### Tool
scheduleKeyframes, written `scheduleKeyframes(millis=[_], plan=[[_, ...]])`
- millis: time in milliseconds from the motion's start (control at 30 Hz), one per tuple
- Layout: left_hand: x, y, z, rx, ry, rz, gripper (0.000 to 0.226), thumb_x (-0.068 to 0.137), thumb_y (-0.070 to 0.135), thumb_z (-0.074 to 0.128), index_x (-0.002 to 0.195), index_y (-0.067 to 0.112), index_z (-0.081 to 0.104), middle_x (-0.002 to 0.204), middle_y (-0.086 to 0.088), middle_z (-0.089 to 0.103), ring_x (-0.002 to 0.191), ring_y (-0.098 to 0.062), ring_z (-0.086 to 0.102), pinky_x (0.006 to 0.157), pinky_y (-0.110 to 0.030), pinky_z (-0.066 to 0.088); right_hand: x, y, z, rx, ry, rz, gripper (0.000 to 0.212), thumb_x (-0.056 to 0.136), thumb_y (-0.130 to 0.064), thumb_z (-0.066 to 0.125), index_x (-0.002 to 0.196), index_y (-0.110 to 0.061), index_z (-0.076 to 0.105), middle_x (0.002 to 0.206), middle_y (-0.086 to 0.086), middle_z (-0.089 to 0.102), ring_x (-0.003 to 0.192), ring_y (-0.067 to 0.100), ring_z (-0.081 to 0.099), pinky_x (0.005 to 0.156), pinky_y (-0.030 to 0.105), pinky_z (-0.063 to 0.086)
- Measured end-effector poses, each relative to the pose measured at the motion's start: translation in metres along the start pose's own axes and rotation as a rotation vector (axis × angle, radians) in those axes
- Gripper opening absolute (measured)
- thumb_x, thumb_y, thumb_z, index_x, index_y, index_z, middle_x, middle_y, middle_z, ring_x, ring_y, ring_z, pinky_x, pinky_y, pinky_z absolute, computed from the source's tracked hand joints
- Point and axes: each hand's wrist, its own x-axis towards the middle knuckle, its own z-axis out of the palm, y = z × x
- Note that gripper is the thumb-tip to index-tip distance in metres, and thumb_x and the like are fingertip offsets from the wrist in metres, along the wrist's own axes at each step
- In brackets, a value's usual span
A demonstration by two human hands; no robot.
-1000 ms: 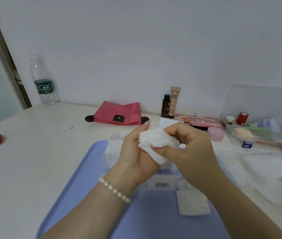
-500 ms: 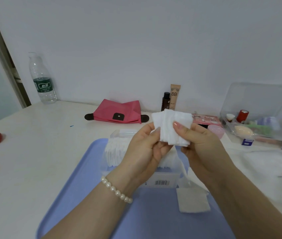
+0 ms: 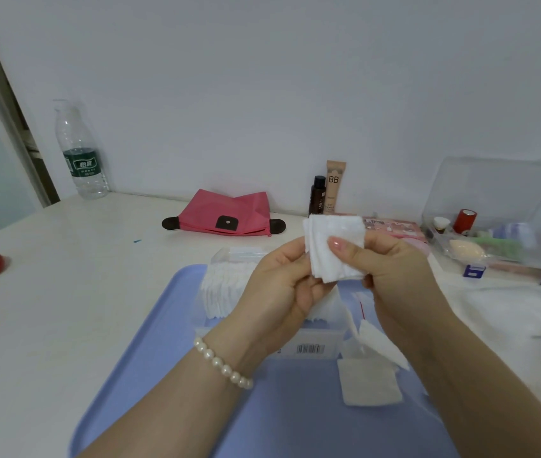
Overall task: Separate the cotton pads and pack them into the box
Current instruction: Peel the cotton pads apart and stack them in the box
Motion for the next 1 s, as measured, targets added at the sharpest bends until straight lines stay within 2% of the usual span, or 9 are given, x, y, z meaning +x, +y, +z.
scheduleKeyframes(millis=[200,300,367,533,600,700,767,867,1000], plan=[[0.000,0.001,0.000,-0.020,-0.001,-0.032,0.030,0.096,0.005,0.037,0.117,-0.002,0.059,0.115,-0.017,0.066,0.099,-0.023,0.067,0.089,-0.030,0.053,0.005,0.006,-0.004,-0.035,0.053,-0.005,0.020,0.069,-0.010,0.074,0.089,-0.006,0.070,0.080,0.007,0.074,0.068,0.014,0.070,0.057,0.020,0.055],[-0.001,0.002,0.002,-0.027,-0.002,-0.047,0.040,0.094,0.030,0.040,0.116,0.001,0.059,0.114,-0.016,0.067,0.105,-0.024,0.065,0.091,-0.032,0.053,0.004,0.009,-0.002,-0.027,0.077,-0.002,0.016,0.072,-0.007,0.073,0.087,-0.006,0.069,0.078,0.006,0.074,0.070,0.017,0.071,0.065,0.027,0.059],[-0.002,0.001,0.003,0.016,-0.025,-0.020,0.049,0.084,0.038,0.047,0.114,0.002,0.060,0.110,-0.014,0.069,0.103,-0.021,0.066,0.091,-0.030,0.053,0.003,0.010,-0.001,-0.051,0.101,-0.023,0.013,0.073,-0.007,0.074,0.085,-0.008,0.070,0.077,0.005,0.074,0.068,0.015,0.071,0.066,0.026,0.059],[0.000,-0.002,-0.003,0.125,-0.033,0.030,0.038,0.076,0.011,0.059,0.113,-0.001,0.060,0.103,-0.014,0.070,0.091,-0.019,0.069,0.081,-0.025,0.056,0.003,0.012,0.002,-0.224,0.138,-0.067,0.010,0.071,-0.018,0.077,0.075,-0.013,0.069,0.077,0.009,0.071,0.071,0.019,0.067,0.075,0.039,0.057],[0.000,-0.001,-0.005,0.138,-0.055,0.000,0.036,0.079,0.010,0.058,0.113,0.000,0.060,0.103,-0.013,0.070,0.092,-0.019,0.069,0.082,-0.027,0.056,0.007,0.011,0.000,-0.238,0.136,-0.035,0.016,0.072,-0.019,0.076,0.078,-0.010,0.064,0.085,0.013,0.068,0.075,0.019,0.063,0.075,0.039,0.054],[-0.001,0.002,-0.005,0.162,-0.070,-0.047,0.040,0.076,0.015,0.058,0.115,0.001,0.060,0.105,-0.015,0.069,0.091,-0.022,0.069,0.083,-0.032,0.056,0.014,0.005,-0.008,-0.211,0.130,-0.028,0.019,0.076,-0.019,0.073,0.082,-0.016,0.055,0.091,0.004,0.062,0.080,0.015,0.059,0.065,0.028,0.048],[-0.001,0.002,-0.005,0.165,-0.089,-0.069,0.039,0.079,0.014,0.059,0.116,0.001,0.058,0.108,-0.018,0.067,0.093,-0.026,0.068,0.080,-0.034,0.057,0.017,0.002,-0.014,-0.190,0.074,-0.036,0.018,0.076,-0.020,0.072,0.088,-0.015,0.060,0.094,0.004,0.066,0.084,0.018,0.063,0.066,0.031,0.052],[-0.003,0.003,-0.003,0.133,-0.124,-0.073,0.035,0.084,0.010,0.059,0.117,0.000,0.056,0.106,-0.019,0.067,0.092,-0.030,0.068,0.075,-0.036,0.058,0.016,-0.001,-0.017,-0.140,-0.036,0.002,0.025,0.071,-0.028,0.071,0.088,-0.009,0.067,0.087,0.009,0.070,0.077,0.022,0.067,0.061,0.032,0.054],[0.000,0.008,-0.005,0.103,-0.071,-0.054,0.038,0.086,0.009,0.049,0.121,-0.004,0.052,0.105,-0.021,0.067,0.089,-0.030,0.068,0.076,-0.036,0.058,0.019,-0.008,-0.020,-0.217,0.031,-0.068,0.013,0.086,-0.020,0.063,0.092,-0.008,0.065,0.076,0.005,0.069,0.059,0.012,0.064,0.054,0.023,0.053]])
